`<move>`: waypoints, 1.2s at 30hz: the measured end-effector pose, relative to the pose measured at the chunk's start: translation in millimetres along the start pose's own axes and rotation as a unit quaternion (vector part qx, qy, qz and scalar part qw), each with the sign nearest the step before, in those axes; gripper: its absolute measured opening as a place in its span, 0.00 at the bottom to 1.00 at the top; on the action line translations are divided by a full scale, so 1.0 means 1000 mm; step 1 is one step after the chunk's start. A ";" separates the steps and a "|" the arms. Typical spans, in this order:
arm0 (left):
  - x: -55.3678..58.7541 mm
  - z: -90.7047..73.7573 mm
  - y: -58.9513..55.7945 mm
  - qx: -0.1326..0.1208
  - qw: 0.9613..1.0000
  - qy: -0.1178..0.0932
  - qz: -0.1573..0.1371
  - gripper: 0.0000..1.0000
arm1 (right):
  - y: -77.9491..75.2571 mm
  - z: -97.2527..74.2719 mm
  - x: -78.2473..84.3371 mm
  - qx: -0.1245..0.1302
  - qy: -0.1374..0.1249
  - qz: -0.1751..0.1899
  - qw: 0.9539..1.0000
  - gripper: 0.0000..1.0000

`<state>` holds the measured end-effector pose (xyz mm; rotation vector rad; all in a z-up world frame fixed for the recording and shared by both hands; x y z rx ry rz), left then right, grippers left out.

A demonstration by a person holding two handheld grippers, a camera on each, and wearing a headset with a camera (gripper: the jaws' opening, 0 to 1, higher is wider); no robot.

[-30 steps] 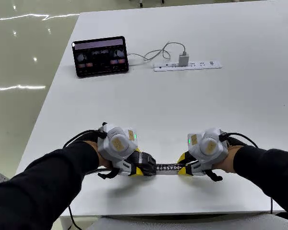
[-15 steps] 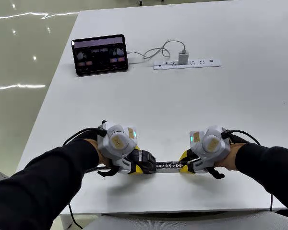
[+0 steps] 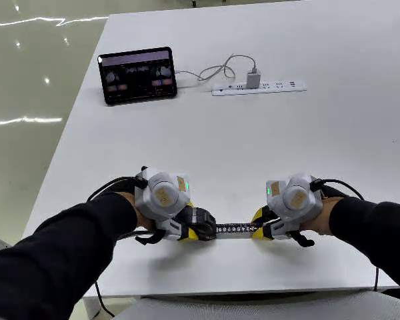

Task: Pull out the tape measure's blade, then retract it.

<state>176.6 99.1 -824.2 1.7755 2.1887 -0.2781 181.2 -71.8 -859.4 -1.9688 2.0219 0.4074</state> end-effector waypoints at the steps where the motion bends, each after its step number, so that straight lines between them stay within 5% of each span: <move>1: 0.000 0.000 0.000 0.000 1.000 0.000 0.000 0.32 | 0.000 0.000 0.000 0.000 0.000 0.000 1.000 0.11; 36: 0.001 0.000 0.000 -0.001 1.000 0.000 -0.002 0.32 | 0.000 -0.009 0.015 0.001 0.007 0.003 1.000 0.11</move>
Point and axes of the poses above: the centre of the closed fingertips' face, and the gripper's own axes: z roughly forward along the fingers, y roughly to its left, x roughly out of its underside, the point moved 6 cm from there along -z, roughly backward along the fingers, and after that the axes turned 13 degrees about y, right-handed, at the moved point
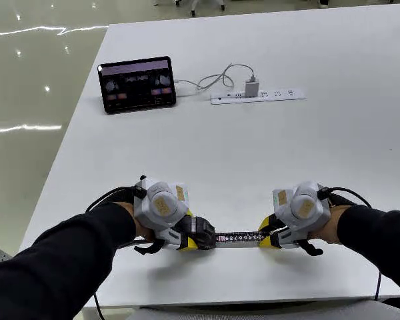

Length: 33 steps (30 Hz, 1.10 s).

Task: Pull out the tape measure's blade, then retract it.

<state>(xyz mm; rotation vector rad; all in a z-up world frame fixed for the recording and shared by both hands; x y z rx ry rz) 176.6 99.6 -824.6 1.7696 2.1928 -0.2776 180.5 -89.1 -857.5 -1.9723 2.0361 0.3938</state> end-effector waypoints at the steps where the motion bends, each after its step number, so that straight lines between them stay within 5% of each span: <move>1: 0.000 0.000 0.000 0.000 1.000 0.000 -0.001 0.32 | 0.000 0.000 0.001 0.001 0.000 -0.001 1.000 0.11; 33: -0.001 0.000 0.000 -0.001 1.000 -0.001 -0.004 0.32 | -0.002 -0.006 0.016 -0.001 0.005 0.002 1.000 0.11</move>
Point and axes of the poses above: the centre of the closed fingertips' face, and the gripper's own axes: z roughly forward along the fingers, y roughly to its left, x roughly out of its underside, the point moved 6 cm from there along -z, roughly backward along the fingers, and after that the axes turned 13 degrees about y, right-handed, at the moved point
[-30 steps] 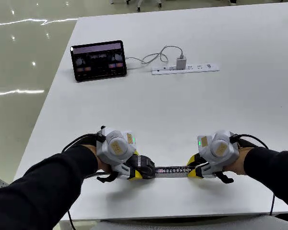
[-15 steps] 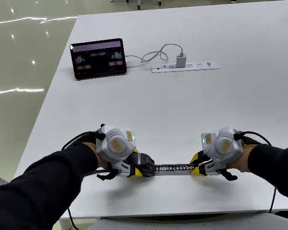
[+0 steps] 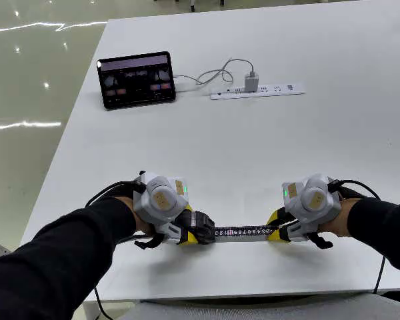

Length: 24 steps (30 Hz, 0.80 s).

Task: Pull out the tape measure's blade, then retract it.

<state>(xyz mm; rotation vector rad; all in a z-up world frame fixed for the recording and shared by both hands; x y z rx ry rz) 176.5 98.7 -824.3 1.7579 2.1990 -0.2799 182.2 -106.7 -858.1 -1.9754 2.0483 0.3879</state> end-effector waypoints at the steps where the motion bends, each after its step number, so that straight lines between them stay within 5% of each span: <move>1: 0.000 0.000 0.000 0.000 1.000 0.000 0.000 0.32 | 0.000 0.000 0.000 0.000 0.000 0.000 1.000 0.11; 24: 0.001 0.000 0.000 0.001 1.000 0.000 -0.004 0.32 | -0.003 -0.005 0.011 -0.001 0.002 0.008 1.000 0.11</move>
Point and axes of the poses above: the centre of the closed fingertips' face, and the gripper's own axes: z roughly forward along the fingers, y roughly to its left, x roughly out of its underside, the point moved 6 cm from there along -z, roughly backward along the fingers, and after that the axes turned 13 degrees about y, right-handed, at the moved point
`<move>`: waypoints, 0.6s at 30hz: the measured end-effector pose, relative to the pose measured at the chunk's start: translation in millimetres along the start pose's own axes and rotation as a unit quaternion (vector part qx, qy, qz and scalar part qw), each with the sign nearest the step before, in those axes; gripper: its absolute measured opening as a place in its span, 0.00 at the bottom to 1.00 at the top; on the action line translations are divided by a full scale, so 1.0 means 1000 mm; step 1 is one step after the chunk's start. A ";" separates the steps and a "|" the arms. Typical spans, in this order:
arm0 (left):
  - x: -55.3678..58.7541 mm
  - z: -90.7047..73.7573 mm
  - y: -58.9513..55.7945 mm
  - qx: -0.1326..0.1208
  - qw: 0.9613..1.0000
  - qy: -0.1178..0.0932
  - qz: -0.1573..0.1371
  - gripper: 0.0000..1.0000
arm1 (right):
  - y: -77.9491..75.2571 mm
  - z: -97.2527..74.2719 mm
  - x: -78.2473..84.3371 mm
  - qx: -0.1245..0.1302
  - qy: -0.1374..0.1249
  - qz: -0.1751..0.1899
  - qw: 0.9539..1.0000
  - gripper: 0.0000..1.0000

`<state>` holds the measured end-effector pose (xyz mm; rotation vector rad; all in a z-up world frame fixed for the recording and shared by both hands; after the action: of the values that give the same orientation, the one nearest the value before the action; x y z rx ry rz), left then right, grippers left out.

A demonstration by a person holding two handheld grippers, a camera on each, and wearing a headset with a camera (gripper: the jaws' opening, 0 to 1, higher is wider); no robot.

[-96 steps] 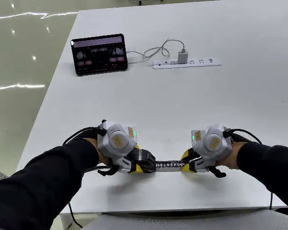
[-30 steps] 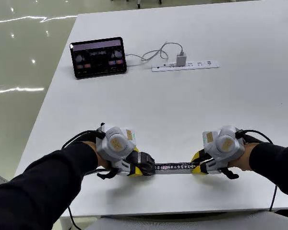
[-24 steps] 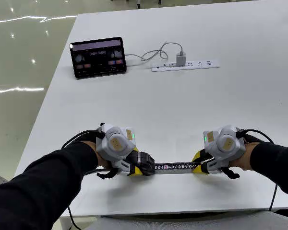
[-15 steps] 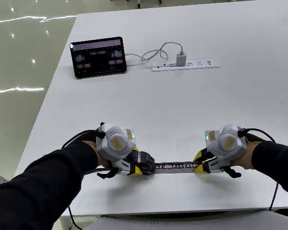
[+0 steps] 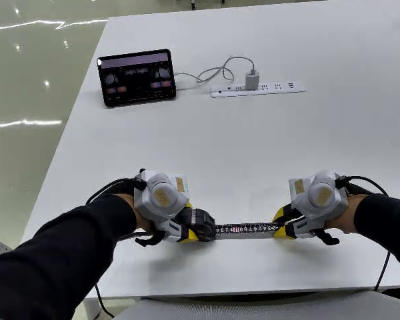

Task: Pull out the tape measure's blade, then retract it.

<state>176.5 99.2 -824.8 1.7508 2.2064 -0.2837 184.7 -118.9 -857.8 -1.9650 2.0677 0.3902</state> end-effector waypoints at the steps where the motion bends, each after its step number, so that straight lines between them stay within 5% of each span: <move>1: 0.000 0.000 0.000 0.000 1.000 0.000 0.000 0.32 | 0.000 -0.001 0.001 0.000 0.000 0.001 1.000 0.11; 18: 0.000 0.000 0.000 0.000 1.000 0.001 -0.001 0.32 | -0.002 -0.004 0.008 0.001 0.004 0.003 1.000 0.11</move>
<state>176.6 98.8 -824.6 1.7507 2.2095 -0.2818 186.5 -127.6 -857.3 -1.9633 2.0788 0.3830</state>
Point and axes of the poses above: the centre of the closed fingertips' face, and the gripper's own axes: z roughly forward along the fingers, y roughly to its left, x roughly out of its underside, the point moved 6 cm from there along -z, roughly backward along the fingers, and after that the axes turned 13 degrees about y, right-handed, at the moved point
